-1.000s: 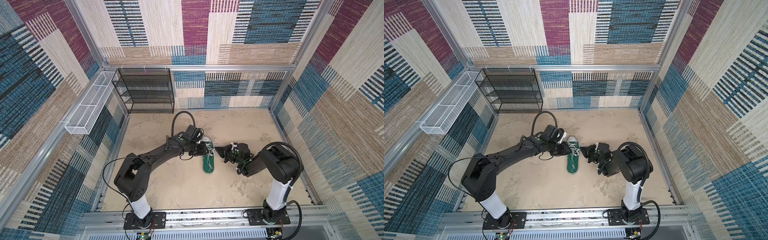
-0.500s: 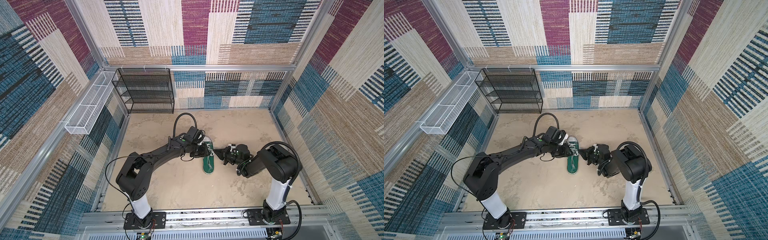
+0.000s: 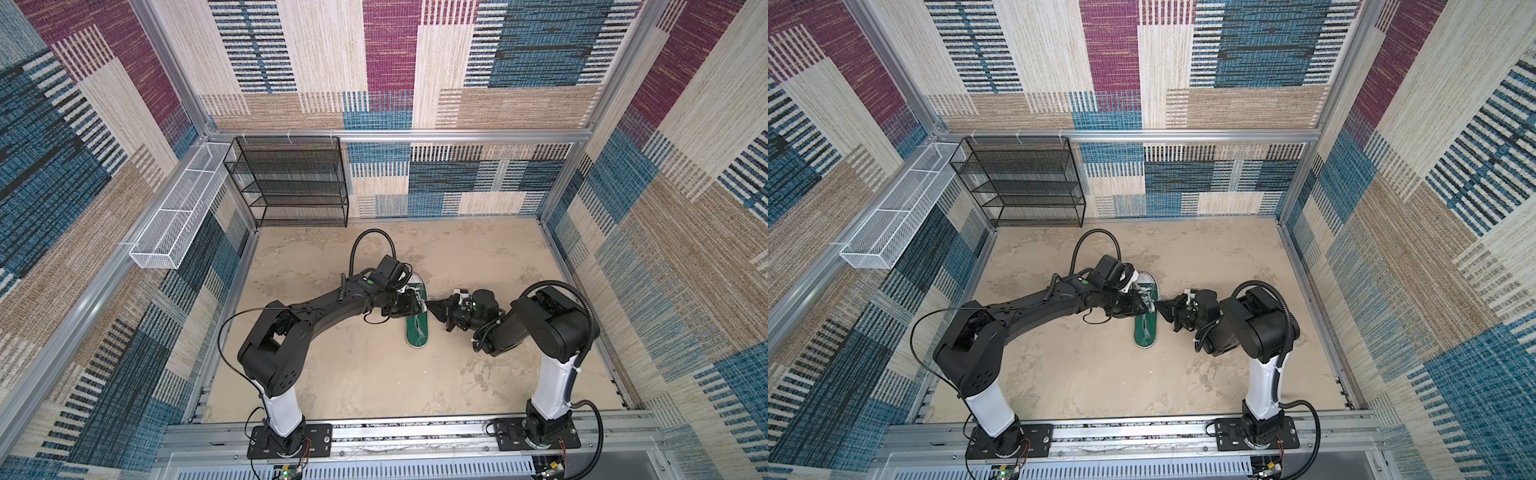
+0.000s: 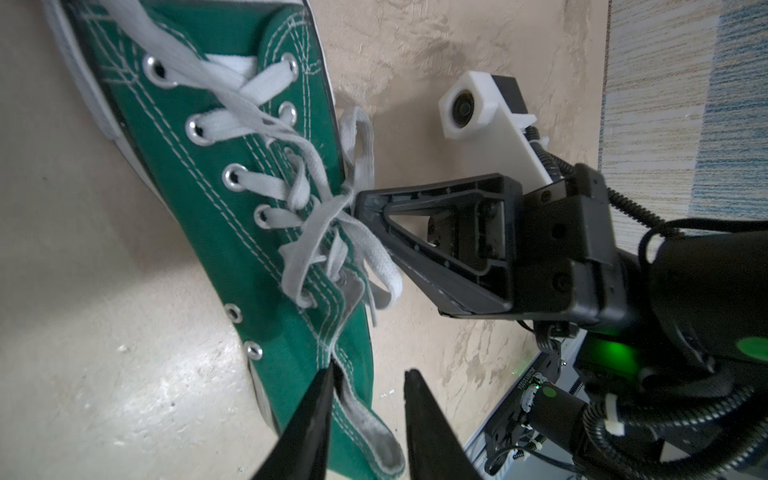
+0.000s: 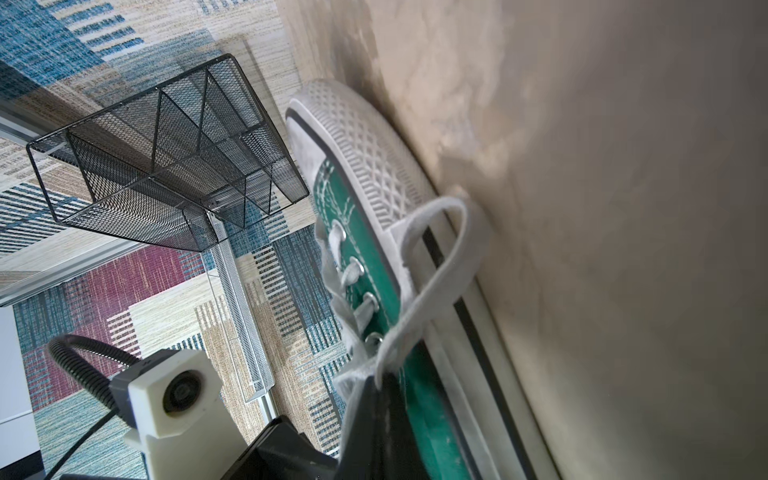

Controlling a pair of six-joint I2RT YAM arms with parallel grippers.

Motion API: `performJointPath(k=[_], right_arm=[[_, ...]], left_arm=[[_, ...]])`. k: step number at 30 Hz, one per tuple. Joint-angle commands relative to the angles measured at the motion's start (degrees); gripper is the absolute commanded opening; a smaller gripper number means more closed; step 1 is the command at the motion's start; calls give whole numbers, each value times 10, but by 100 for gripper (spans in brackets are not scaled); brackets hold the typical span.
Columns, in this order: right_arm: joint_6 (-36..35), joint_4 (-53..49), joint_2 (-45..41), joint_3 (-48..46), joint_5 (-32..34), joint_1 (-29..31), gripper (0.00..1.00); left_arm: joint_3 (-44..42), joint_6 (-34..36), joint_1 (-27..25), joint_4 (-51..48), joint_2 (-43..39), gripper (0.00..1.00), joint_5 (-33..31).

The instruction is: Tie the shoes

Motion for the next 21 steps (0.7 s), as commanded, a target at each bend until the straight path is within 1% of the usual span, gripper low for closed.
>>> performJointPath(k=[1, 7, 21], right_arm=[[8, 29, 2, 2, -14, 0, 0], [8, 30, 3, 4, -15, 0, 0], [15, 49, 11, 3, -21, 0, 0]], left_arm=[[-1, -16, 0, 22, 6, 33, 11], [11, -19, 0, 28, 16, 34, 18], [30, -21, 0, 31, 42, 28, 24]])
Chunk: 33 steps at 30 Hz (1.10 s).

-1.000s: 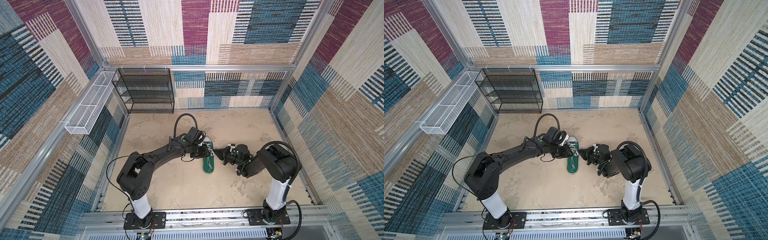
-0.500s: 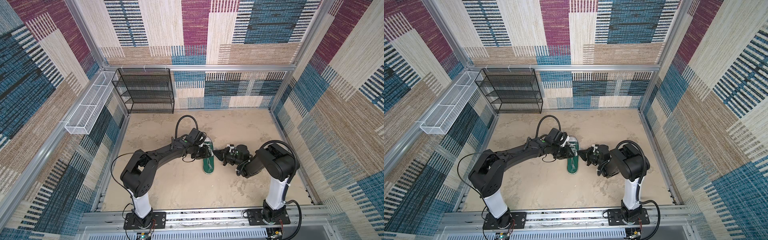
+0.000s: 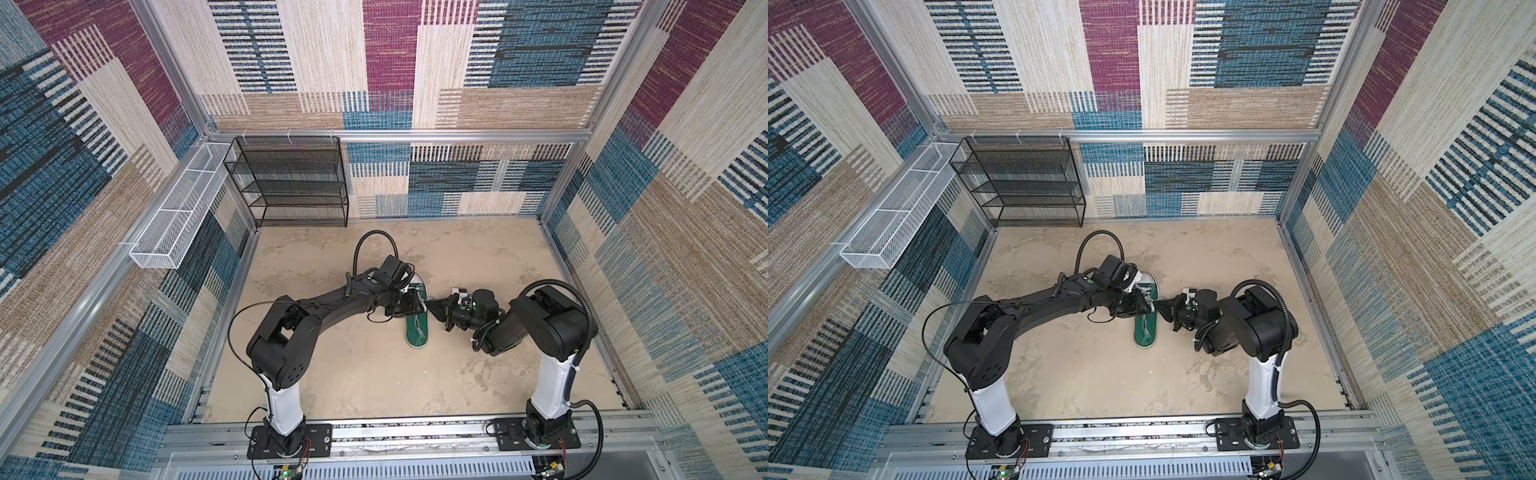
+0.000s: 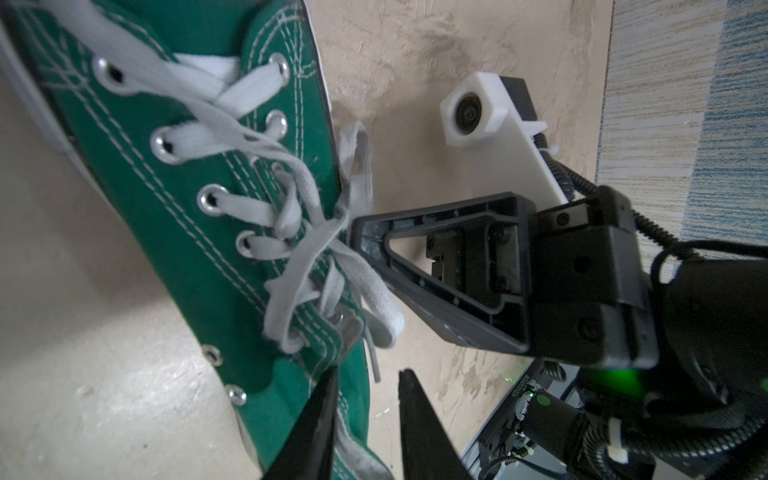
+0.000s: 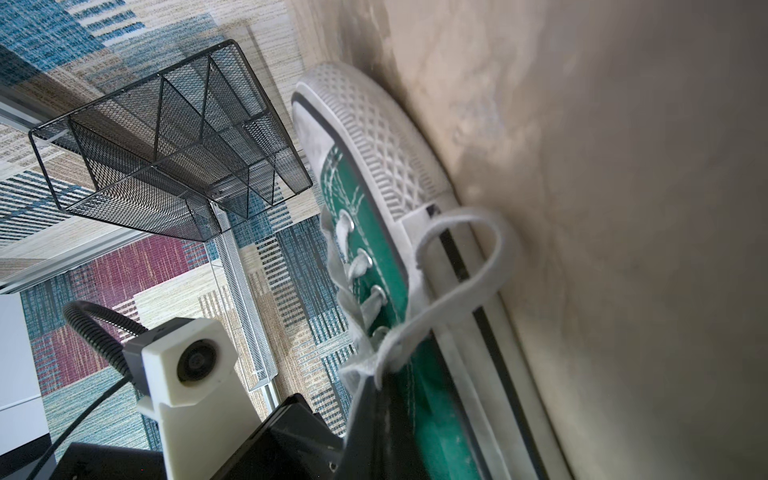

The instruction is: Tie the shoes

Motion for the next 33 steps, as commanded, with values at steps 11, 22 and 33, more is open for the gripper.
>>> performJointPath(k=[11, 22, 33], right_arm=[[14, 36, 4, 1, -9, 0, 0], [19, 47, 9, 0, -14, 0, 0], [33, 67, 20, -4, -17, 0, 0]], left_arm=[[20, -8, 0, 14, 18, 21, 9], [9, -6, -1, 8, 16, 25, 8], [-7, -7, -1, 10, 5, 25, 1]])
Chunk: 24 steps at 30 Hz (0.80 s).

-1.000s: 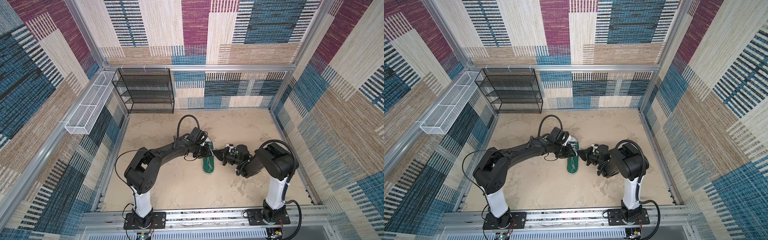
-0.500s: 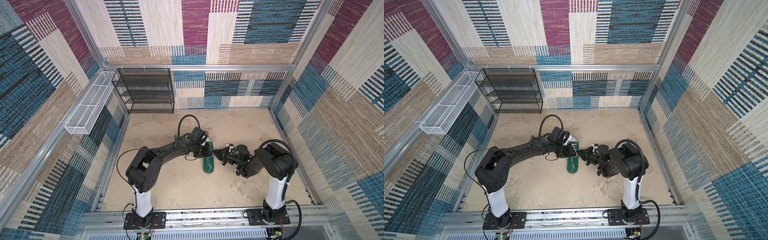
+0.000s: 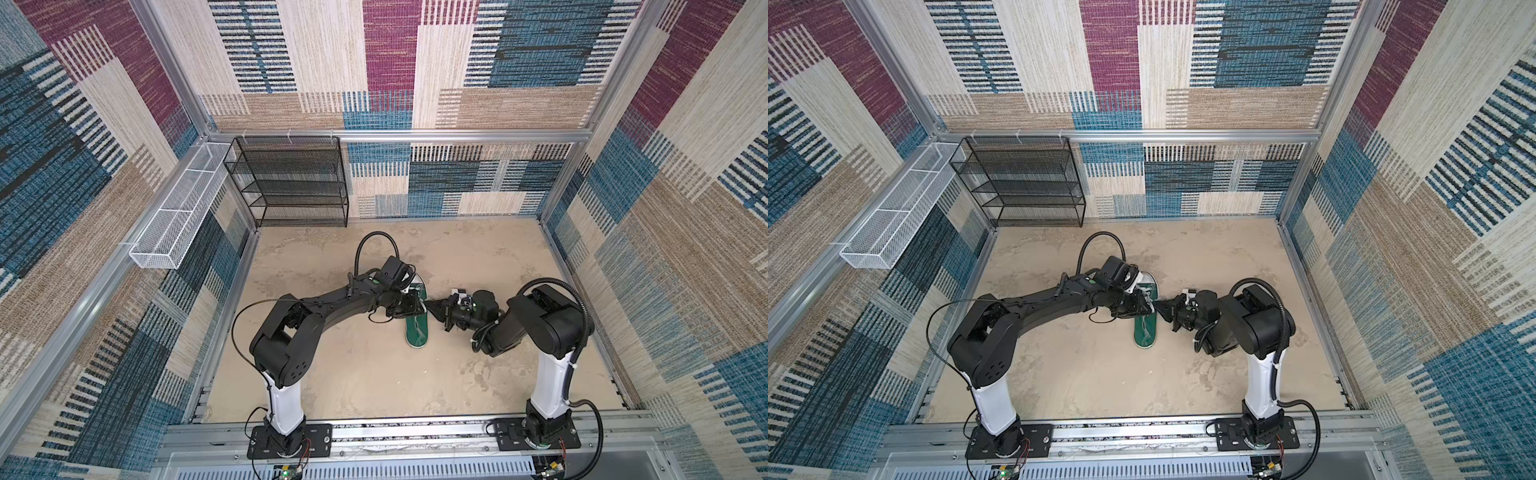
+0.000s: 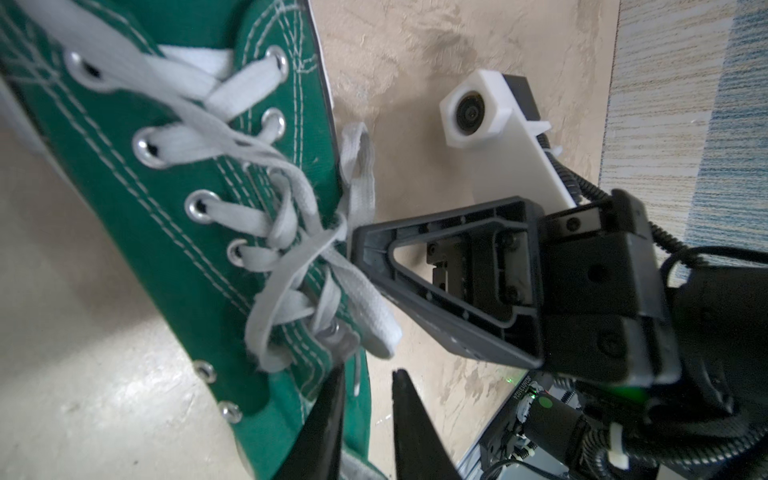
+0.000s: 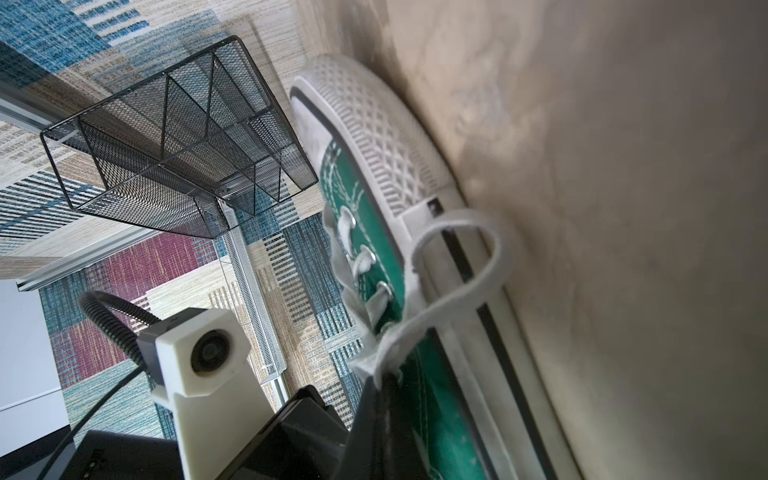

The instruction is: Tie the shoes

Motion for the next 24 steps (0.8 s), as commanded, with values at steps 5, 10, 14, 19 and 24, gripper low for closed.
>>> performJointPath(k=[5, 10, 14, 19, 24], right_arm=[[12, 36, 5, -3, -13, 0, 0], [14, 40, 9, -7, -14, 0, 0], [15, 40, 12, -6, -15, 0, 0], [16, 44, 12, -7, -17, 0, 0], [17, 44, 12, -7, -16, 0, 0]], left_arm=[[2, -6, 0, 7, 0, 25, 3], [-1, -7, -1, 7, 0, 25, 4], [1, -8, -1, 7, 1, 24, 4], [3, -9, -1, 9, 2, 22, 4], [5, -8, -2, 9, 5, 18, 4]])
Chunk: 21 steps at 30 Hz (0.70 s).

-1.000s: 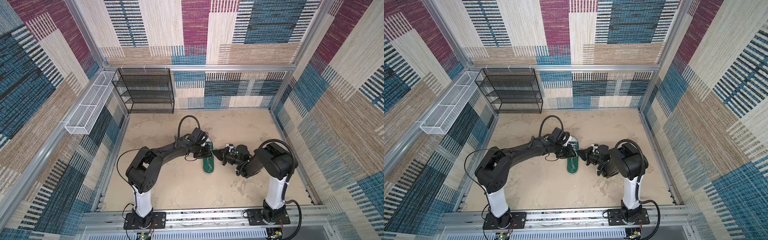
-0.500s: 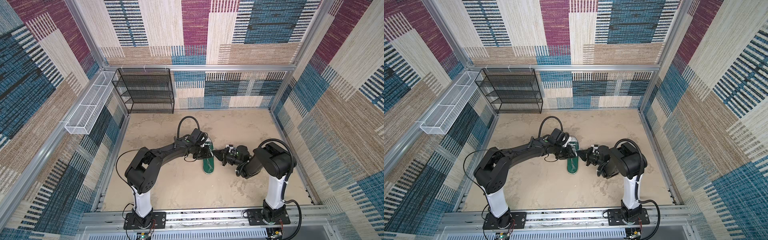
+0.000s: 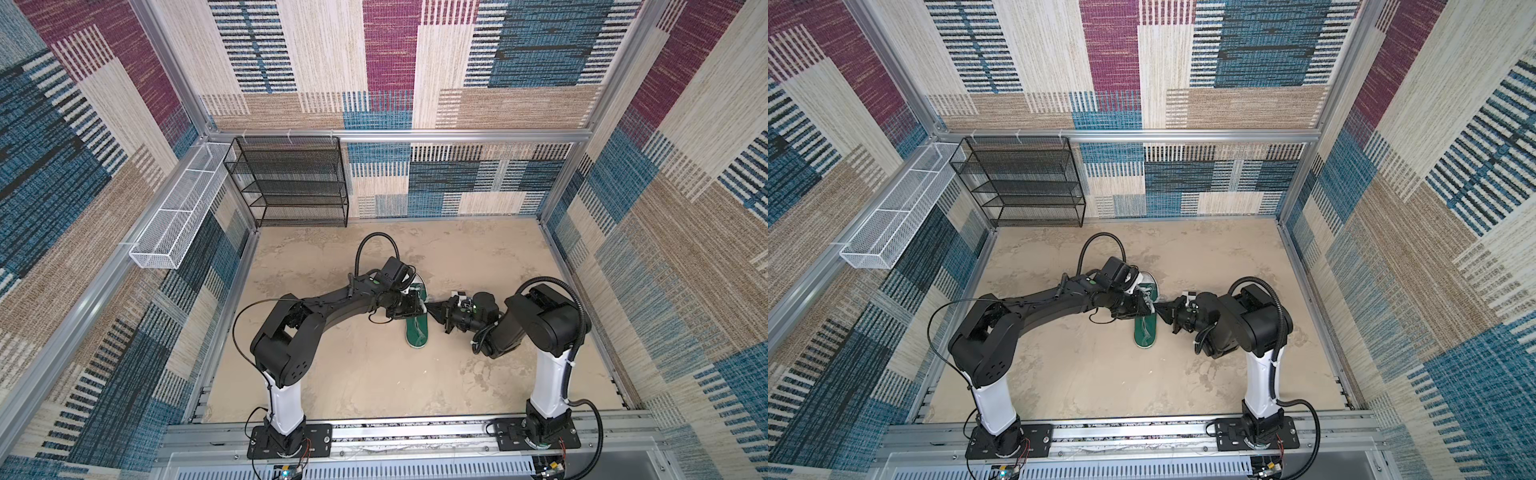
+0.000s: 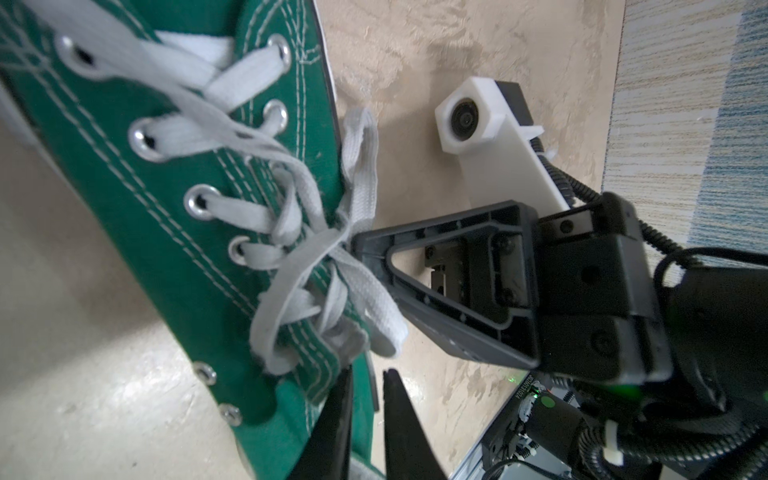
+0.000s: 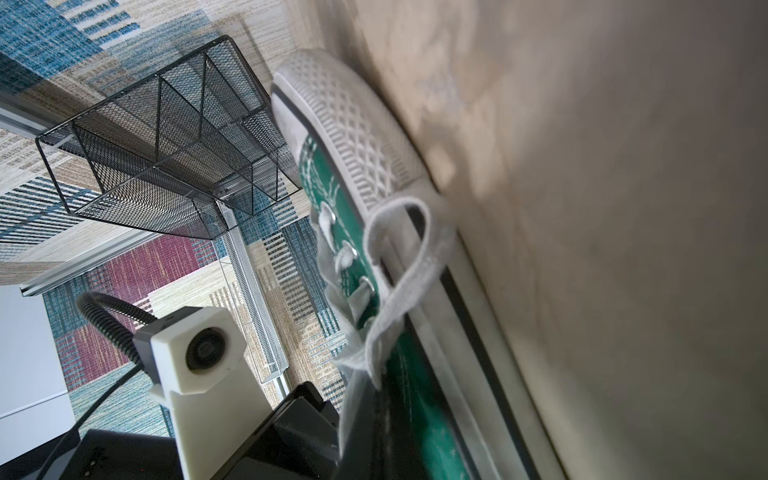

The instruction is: Tie the shoes

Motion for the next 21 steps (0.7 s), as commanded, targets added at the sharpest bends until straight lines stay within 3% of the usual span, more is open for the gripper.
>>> performJointPath(k=[1, 11, 12, 15, 21], right_arm=[[4, 30, 1, 0, -11, 0, 0], [4, 39, -1, 2, -12, 0, 0], [6, 42, -1, 1, -11, 0, 4], [12, 51, -3, -5, -6, -1, 30], [4, 42, -29, -34, 4, -9, 39]], left_arm=[[5, -9, 0, 8, 2, 18, 4], [6, -9, -1, 5, -3, 0, 2], [6, -8, -1, 3, -6, 0, -1], [5, -4, -1, -8, -15, 0, -5], [-3, 3, -1, -28, -43, 0, -20]])
